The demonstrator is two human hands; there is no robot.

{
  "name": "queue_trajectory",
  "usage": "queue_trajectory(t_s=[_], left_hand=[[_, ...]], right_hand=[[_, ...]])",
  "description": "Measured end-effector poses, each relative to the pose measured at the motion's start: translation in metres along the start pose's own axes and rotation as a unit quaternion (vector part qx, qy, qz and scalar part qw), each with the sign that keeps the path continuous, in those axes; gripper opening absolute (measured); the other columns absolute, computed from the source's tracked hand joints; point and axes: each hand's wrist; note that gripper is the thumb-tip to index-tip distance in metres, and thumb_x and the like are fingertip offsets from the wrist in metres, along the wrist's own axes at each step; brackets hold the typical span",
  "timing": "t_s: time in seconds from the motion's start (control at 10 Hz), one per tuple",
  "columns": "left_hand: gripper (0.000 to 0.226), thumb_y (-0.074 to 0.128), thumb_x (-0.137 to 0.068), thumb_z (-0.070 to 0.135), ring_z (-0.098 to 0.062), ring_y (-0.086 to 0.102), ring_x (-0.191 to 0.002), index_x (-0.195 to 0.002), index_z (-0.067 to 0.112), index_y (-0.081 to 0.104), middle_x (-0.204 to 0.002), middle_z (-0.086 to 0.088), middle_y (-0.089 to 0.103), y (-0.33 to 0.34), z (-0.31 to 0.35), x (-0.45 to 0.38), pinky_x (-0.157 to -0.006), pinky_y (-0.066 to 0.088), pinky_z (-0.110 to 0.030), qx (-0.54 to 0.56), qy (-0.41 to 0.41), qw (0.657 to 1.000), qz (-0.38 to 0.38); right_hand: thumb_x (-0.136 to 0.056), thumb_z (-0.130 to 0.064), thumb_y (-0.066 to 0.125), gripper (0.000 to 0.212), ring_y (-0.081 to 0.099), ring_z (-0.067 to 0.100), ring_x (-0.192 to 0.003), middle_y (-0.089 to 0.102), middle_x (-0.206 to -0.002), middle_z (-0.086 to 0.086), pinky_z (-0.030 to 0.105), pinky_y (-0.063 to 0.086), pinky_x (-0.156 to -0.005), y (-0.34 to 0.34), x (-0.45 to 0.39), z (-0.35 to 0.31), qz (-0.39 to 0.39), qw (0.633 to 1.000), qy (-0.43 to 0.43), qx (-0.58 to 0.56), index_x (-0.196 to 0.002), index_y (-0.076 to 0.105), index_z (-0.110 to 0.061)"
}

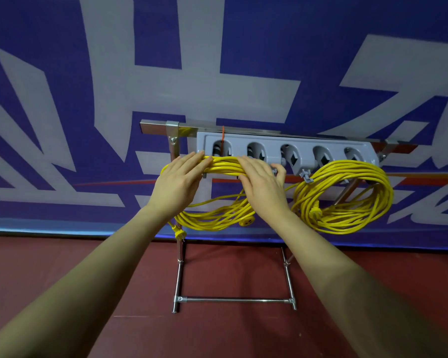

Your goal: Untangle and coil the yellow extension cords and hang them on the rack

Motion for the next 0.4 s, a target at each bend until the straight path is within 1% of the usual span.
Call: queue_trajectory(t_s=[0.1,0.2,0.3,0.4], left_hand=[[0.045,0.04,-0.094,0.022,-0.035,0.054,-0.12,-0.133,0.005,0.053,-0.135,-0.016,0.053,-0.005,0.001,0.001,-0.097,0.045,-0.047,0.01,-0.022,1.0,-0.013],[0.046,0.041,-0.092,0.024,-0.034,0.056,-0.118,-0.132,0.006,0.053,-0.135,-0.015,0.054,-0.013,0.004,0.001,-0.095,0.046,-0.046,0.008,-0.044,0.999,-0.027],[0.043,0.044,-0.09,0.024,-0.034,0.059,-0.112,-0.126,0.005,0.058,-0.129,-0.015,0.059,-0.021,0.009,0.001,-0.092,0.048,-0.044,0.007,-0.055,0.998,-0.036],[0.036,0.058,-0.085,0.013,-0.037,0.062,-0.104,-0.119,0.002,0.062,-0.12,-0.017,0.063,-0.035,0.018,-0.009,-0.088,0.049,-0.044,0.003,-0.06,0.997,-0.044]], right_hand=[[-0.093,-0.023,0.053,0.038,0.051,0.02,-0.121,0.056,-0.132,0.001,0.038,0.018,-0.098,-0.004,-0.001,-0.003,-0.023,0.999,0.011,-0.02,-0.13,0.054,-0.016],[-0.094,-0.025,0.052,0.039,0.05,0.02,-0.123,0.053,-0.136,0.001,0.034,0.017,-0.098,-0.012,-0.002,-0.005,-0.035,0.999,0.02,-0.027,-0.131,0.052,-0.014],[-0.096,-0.024,0.05,0.038,0.047,0.02,-0.125,0.051,-0.137,0.0,0.032,0.019,-0.1,-0.022,0.0,-0.007,-0.065,0.996,0.034,-0.041,-0.133,0.049,-0.014],[-0.097,-0.021,0.047,0.036,0.048,0.023,-0.122,0.054,-0.132,0.003,0.035,0.028,-0.1,-0.044,-0.004,-0.006,-0.087,0.994,0.05,-0.05,-0.132,0.05,-0.012]])
Point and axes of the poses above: each hand's wrist, its own x-axis away from the middle knuckle, its own y-axis out of the palm, z = x × y
